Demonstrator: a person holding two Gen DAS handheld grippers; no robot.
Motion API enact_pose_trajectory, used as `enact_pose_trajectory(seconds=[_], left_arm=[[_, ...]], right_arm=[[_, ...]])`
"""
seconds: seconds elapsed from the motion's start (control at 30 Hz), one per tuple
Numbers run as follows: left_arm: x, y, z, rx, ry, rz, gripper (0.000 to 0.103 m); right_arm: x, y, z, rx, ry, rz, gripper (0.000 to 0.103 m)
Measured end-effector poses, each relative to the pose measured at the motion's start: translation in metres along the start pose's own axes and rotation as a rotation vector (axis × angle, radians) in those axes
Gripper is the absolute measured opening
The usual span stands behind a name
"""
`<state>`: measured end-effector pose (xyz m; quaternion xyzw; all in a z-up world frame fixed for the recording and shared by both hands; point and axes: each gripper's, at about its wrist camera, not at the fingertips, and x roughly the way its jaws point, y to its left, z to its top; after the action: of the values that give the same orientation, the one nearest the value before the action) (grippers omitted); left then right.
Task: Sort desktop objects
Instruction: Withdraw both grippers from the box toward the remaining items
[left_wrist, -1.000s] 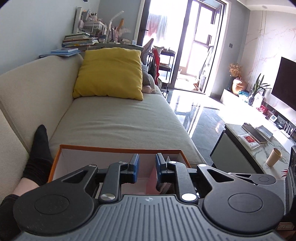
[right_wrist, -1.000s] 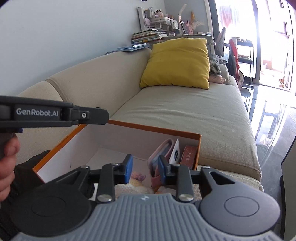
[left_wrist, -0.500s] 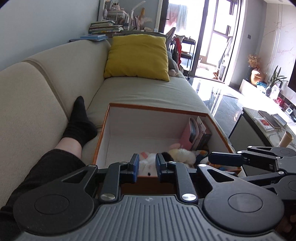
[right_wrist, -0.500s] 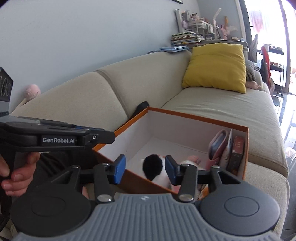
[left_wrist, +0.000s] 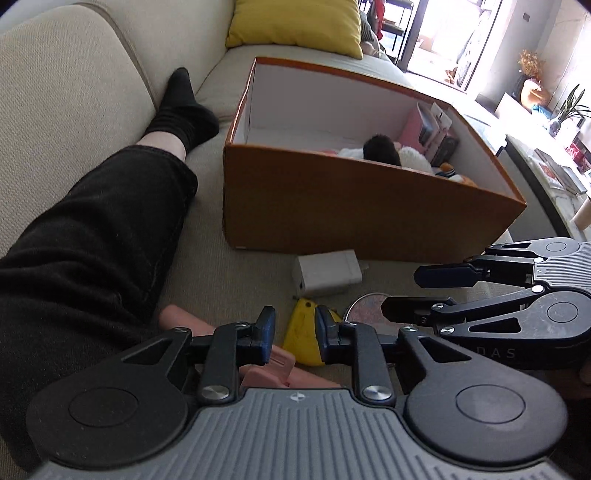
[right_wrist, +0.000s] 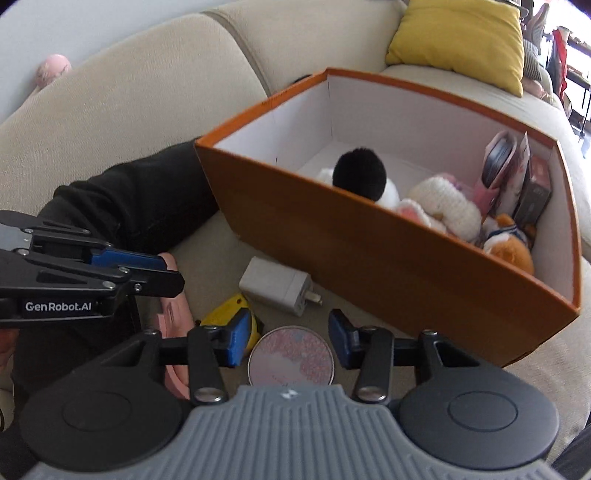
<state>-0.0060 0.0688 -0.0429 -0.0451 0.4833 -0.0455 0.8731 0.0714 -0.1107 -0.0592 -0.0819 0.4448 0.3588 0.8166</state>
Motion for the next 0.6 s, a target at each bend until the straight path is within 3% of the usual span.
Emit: enact_pose_trajectory(seconds=[0.13,0.27,0.4,0.53,0.6], left_arm=[[0.006,0.003,-0.008,0.002,0.023,0.006,0.028],[0.011,0.009,-0.014,-0.001,0.032,0.023,0.037],[0.015,0.010,-0.017,0.014,0.036,0.030,0.038],[0.020,0.009,-0.017,0.023,0.037,0.012,0.048],[0.021,0.006,-0.016,0.035,0.035,0.005,0.048]], right_arm=[[0.013,-0.002,-0.004,0.028,0.043,0.009,0.049],[0.023,-0.007,-0.006,0.075,0.074,0.011,0.049],[0.032,-0.010,-0.007,0.110,0.099,0.022,0.049],[0.038,-0.010,-0.005,0.113,0.095,0.021,0.049],[0.038,-0.010,-0.003,0.111,0.092,0.009,0.049]])
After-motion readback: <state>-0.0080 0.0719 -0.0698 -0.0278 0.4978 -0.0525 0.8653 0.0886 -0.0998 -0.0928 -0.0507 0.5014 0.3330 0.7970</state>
